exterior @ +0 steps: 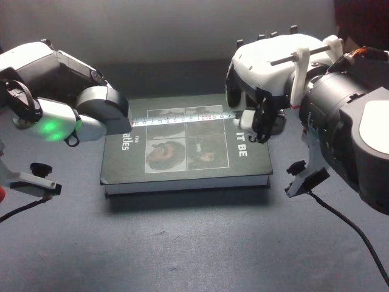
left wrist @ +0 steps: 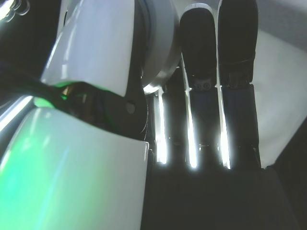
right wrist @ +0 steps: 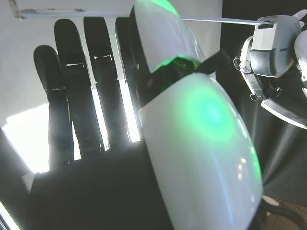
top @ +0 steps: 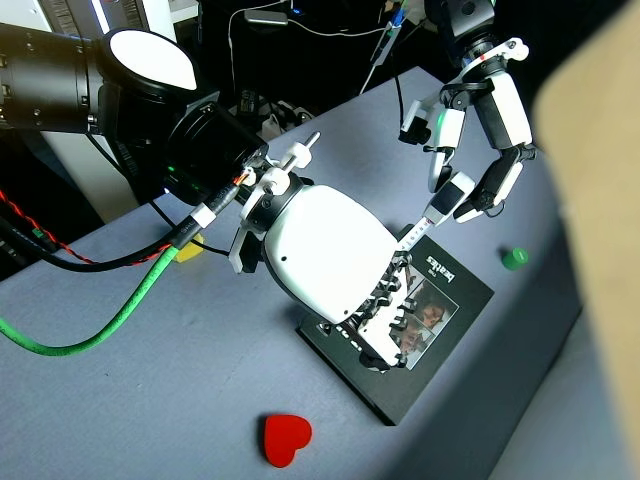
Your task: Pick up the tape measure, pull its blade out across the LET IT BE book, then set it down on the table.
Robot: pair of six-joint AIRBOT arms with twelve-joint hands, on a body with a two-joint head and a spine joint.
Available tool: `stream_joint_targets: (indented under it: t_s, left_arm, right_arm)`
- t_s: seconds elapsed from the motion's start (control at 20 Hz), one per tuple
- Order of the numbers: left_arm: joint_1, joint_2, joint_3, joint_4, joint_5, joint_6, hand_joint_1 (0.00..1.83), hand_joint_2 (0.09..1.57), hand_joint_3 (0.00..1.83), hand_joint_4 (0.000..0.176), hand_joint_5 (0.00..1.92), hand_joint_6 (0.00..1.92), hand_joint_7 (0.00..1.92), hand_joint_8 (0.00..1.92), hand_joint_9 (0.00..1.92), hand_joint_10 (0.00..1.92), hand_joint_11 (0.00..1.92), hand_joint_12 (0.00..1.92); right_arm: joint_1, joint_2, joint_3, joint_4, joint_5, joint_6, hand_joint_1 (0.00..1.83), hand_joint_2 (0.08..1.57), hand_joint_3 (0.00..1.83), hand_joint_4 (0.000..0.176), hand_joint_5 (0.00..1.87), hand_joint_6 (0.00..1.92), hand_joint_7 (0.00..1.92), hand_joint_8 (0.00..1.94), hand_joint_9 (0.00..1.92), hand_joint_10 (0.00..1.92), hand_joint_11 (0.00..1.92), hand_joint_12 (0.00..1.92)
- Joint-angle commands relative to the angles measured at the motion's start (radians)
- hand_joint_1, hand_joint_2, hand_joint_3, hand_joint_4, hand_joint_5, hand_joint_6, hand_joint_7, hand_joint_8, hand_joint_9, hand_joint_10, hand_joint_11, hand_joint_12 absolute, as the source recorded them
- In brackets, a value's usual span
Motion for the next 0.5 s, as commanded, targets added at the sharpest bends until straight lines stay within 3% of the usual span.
stream_joint_targets:
  t_s: [0.0, 0.1, 0.45]
  left_arm:
    - [-0.006, 0.006, 0.003, 0.021, -0.067, -0.012, 1.38, 1.1, 0.0, 0.0, 1.0, 0.84, 0.93, 0.98, 1.02, 1.14, 1.01, 0.98]
    - [-0.006, 0.006, 0.003, 0.021, -0.067, -0.012, 1.38, 1.09, 0.0, 0.0, 1.0, 0.84, 0.94, 0.96, 1.02, 1.13, 1.01, 0.97]
    - [-0.003, 0.006, 0.003, 0.022, -0.07, -0.013, 1.38, 1.09, 0.0, 0.0, 0.99, 0.84, 0.95, 0.96, 1.02, 1.13, 1.0, 0.97]
  right_arm:
    - [0.006, 0.004, -0.002, -0.085, -0.031, 0.004, 1.2, 1.14, 0.0, 0.032, 0.91, 1.11, 0.94, 1.06, 0.86, 0.75, 0.59, 1.37]
    - [0.007, 0.004, -0.002, -0.086, -0.031, 0.005, 1.2, 1.15, 0.0, 0.024, 0.9, 1.1, 0.96, 1.06, 0.84, 0.83, 0.61, 1.38]
    - [0.004, 0.004, -0.002, -0.088, -0.031, 0.009, 1.2, 1.14, 0.0, 0.018, 0.89, 1.1, 0.97, 1.07, 0.84, 0.85, 0.61, 1.38]
